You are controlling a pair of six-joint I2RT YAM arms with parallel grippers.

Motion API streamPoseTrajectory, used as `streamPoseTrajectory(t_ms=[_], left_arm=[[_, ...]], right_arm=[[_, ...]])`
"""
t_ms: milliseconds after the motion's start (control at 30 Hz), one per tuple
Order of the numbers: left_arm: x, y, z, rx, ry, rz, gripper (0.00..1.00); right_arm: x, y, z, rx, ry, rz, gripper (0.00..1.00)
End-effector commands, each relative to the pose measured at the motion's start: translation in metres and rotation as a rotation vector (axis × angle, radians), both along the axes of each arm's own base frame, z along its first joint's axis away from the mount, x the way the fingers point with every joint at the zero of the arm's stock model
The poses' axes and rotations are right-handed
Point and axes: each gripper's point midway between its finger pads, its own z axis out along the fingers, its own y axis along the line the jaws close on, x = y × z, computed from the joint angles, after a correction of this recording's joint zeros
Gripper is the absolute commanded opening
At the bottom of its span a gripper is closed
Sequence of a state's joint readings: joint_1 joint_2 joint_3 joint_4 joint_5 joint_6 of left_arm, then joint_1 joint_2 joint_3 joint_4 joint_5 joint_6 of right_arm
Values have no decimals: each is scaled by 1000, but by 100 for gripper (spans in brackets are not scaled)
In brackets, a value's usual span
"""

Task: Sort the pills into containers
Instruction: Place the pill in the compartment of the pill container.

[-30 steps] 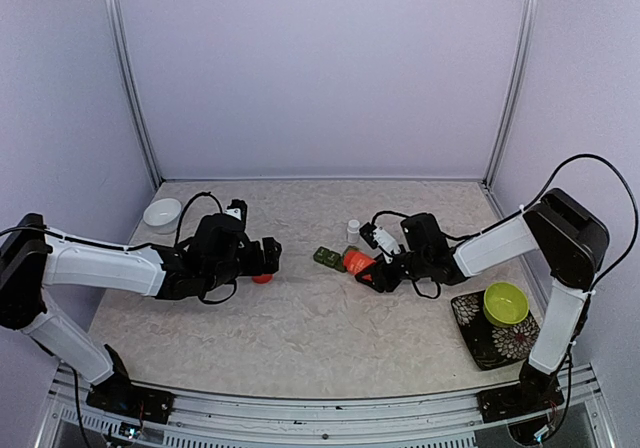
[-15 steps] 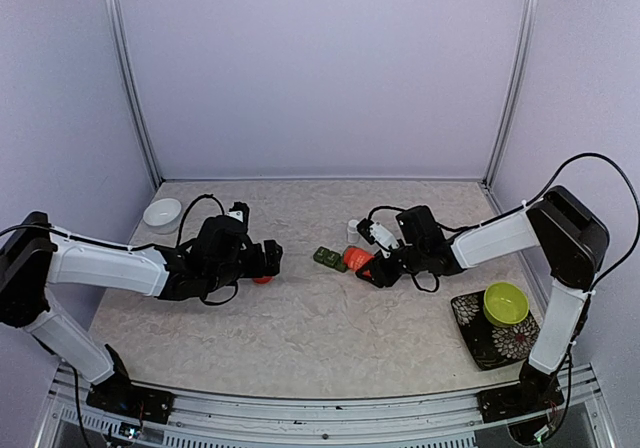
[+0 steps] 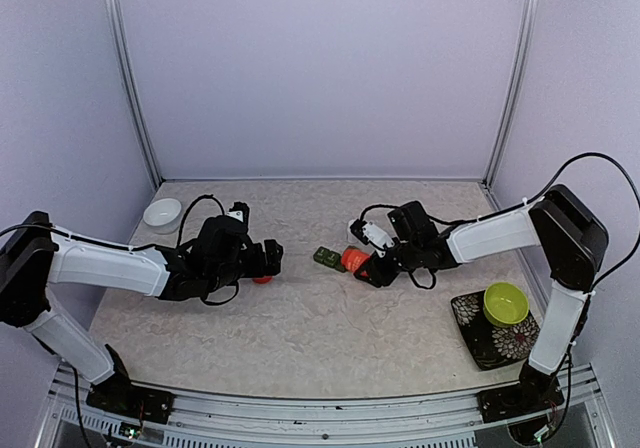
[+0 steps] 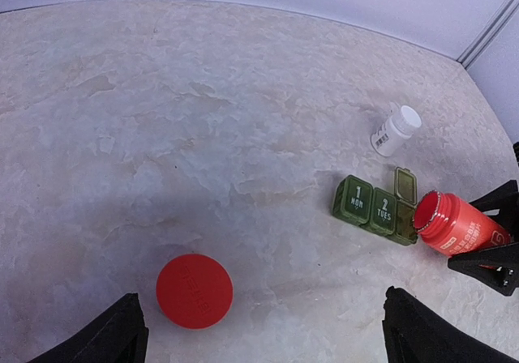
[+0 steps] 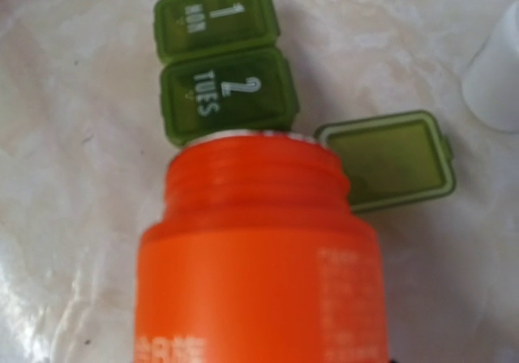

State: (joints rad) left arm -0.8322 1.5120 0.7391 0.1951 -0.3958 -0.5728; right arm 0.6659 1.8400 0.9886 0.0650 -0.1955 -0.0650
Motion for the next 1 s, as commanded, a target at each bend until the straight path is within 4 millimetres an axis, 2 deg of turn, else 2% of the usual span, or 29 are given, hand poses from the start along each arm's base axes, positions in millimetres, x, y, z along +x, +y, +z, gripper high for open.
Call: streamPoseTrajectory(t_ms=[0,967], left_arm=[[-1,-4,0,-22,-7,-8,99],[-5,0,-6,-34,-1,-4,99]], right_arm=[[2,7,18,-21,-41,12,20],[1,7,25,-146,-30,7,22]])
